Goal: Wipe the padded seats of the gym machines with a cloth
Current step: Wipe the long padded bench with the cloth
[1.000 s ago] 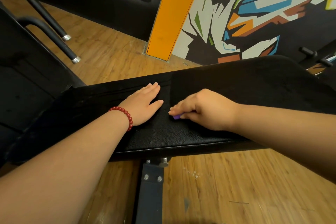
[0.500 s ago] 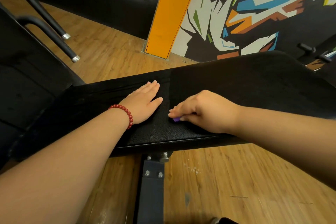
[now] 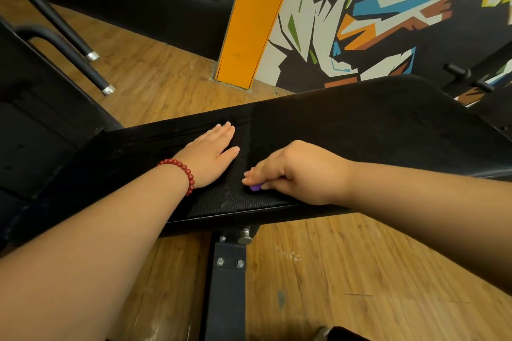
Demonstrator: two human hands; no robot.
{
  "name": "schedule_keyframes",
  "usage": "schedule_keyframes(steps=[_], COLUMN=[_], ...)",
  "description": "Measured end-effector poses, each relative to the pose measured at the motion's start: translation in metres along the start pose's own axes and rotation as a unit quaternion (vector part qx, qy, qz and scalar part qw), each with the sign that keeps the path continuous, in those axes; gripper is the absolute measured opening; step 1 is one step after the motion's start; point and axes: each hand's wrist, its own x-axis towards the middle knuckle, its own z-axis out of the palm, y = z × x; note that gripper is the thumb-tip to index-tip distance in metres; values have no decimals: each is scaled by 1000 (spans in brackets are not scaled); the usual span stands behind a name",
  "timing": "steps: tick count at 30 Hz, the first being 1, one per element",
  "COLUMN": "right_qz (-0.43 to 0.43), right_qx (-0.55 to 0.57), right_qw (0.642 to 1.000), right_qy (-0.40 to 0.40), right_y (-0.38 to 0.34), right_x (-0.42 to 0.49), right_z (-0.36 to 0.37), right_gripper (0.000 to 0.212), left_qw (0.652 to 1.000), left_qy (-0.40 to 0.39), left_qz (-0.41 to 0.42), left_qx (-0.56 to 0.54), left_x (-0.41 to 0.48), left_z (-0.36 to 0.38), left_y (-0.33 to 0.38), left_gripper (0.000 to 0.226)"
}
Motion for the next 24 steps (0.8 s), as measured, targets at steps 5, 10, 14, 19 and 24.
schedule_keyframes(steps=[5, 10, 14, 19, 24], right_qz=[33, 47, 13, 28, 23], right_qx=[-41, -20, 16, 14, 47], right_qw=[998, 998, 1000, 999, 998], right_qy=[21, 20, -19, 5, 29], right_y=[6, 1, -6, -5, -9], right_x=[18, 12, -1, 4, 13], right_z=[-5, -2, -5, -8, -8], right_gripper=[33, 33, 32, 40, 39], left_qw=[1000, 1000, 1000, 1000, 1000], left_qy=[2, 1, -3, -6, -8], left_qz=[2, 5, -2, 8, 19], left_qx=[0, 5, 6, 4, 6], left_x=[0, -1, -4, -9, -15], left_z=[1, 2, -1, -1, -2], left_y=[-1, -2, 0, -2, -13], left_gripper=[58, 58, 58, 57, 57])
